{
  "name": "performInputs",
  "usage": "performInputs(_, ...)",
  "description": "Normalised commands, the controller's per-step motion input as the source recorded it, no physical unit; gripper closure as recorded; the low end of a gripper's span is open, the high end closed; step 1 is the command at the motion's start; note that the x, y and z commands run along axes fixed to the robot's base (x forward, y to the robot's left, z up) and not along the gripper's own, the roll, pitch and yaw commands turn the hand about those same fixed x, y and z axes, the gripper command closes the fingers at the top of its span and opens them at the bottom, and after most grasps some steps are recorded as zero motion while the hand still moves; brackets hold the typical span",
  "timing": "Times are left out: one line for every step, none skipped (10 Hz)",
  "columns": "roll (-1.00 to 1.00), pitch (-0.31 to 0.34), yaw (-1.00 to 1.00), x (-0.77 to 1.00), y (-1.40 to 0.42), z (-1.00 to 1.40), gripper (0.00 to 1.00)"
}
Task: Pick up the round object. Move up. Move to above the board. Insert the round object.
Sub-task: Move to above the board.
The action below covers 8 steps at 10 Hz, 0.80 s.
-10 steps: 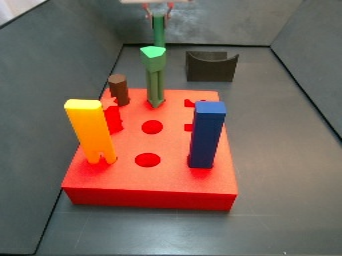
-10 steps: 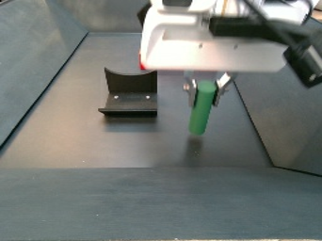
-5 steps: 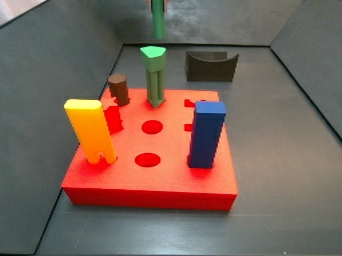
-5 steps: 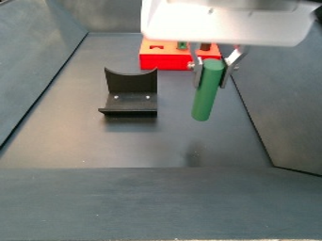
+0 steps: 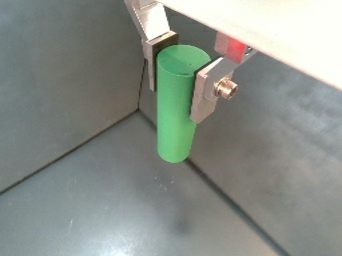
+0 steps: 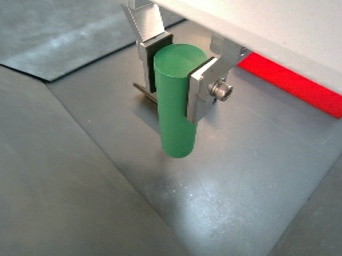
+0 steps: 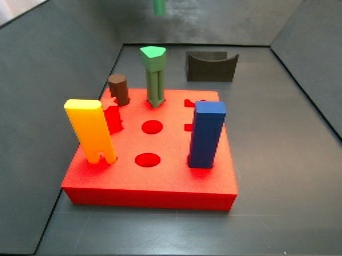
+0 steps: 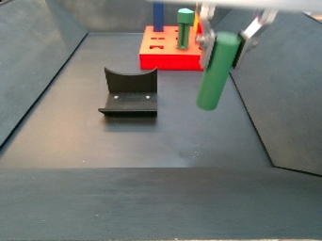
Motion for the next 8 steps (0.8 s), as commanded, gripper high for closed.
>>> performInputs(-0.03, 0.083, -0.03, 0.0, 0.23, 1.0, 1.0)
performInputs(-0.02, 0.084, -0.03, 0.0, 0.2, 1.0, 1.0)
performInputs(-0.02, 0.084, -0.03, 0.0, 0.18, 1.0, 1.0)
performInputs(-0.02, 0.084, -0.03, 0.0, 0.15, 1.0, 1.0)
performInputs(-0.01, 0.085, -0.02, 0.0, 0.12, 0.9, 1.0)
performInputs(0.0, 0.088, -0.02, 0.0, 0.08, 0.69, 1.0)
performInputs(0.0, 0.089, -0.01, 0.0, 0.06, 0.58, 1.0)
performInputs(0.01, 0.09, 0.0, 0.0, 0.03, 0.37, 1.0)
